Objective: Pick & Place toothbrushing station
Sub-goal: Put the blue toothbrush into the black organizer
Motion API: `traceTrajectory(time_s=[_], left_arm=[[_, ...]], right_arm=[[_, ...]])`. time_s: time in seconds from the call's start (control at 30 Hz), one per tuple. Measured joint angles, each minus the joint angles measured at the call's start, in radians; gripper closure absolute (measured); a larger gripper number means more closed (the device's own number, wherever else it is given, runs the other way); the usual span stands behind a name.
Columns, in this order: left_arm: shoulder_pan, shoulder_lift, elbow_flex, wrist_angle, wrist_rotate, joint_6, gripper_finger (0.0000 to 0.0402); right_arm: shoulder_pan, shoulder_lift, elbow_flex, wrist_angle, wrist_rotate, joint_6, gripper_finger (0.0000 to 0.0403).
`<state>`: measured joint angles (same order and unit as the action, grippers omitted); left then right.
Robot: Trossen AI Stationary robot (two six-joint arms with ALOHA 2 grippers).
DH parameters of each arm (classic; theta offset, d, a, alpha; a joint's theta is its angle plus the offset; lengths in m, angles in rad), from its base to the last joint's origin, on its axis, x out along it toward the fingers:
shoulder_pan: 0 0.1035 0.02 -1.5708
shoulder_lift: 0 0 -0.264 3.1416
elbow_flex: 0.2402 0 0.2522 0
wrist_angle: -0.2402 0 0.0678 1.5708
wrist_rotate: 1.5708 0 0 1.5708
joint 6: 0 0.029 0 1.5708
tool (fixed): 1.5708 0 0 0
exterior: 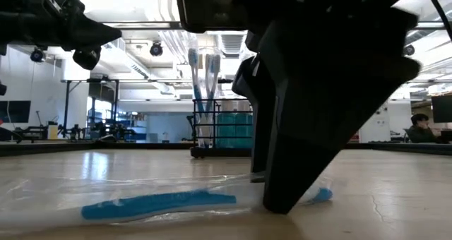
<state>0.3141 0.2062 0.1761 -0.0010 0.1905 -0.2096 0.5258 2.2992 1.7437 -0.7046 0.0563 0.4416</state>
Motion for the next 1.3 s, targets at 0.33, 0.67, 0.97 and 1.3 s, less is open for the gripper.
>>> traceTrajectory(time_s=[0.33,0.67,0.97,1.3], left_arm=[[0.0,0.0,0.0,0.0,-0.001,0.026,0.0387],[0.0,0.0,0.0,0.0,-0.001,0.027,0.0388],[-0.001,-0.002,0.0,0.001,0.001,0.066,0.0388],[-0.002,0.001,0.0,0.091,0.062,0.195,0.0388]], right_arm=[[-0.003,-0.039,-0.008,-0.063,0.008,0.023,0.0382],[0.005,-0.216,-0.117,0.124,0.184,-0.043,0.0384],[-0.003,-0.525,-0.573,0.698,0.287,-0.178,0.0384],[-0.061,-0.748,-0.946,1.157,0.348,-0.418,0.0384]])
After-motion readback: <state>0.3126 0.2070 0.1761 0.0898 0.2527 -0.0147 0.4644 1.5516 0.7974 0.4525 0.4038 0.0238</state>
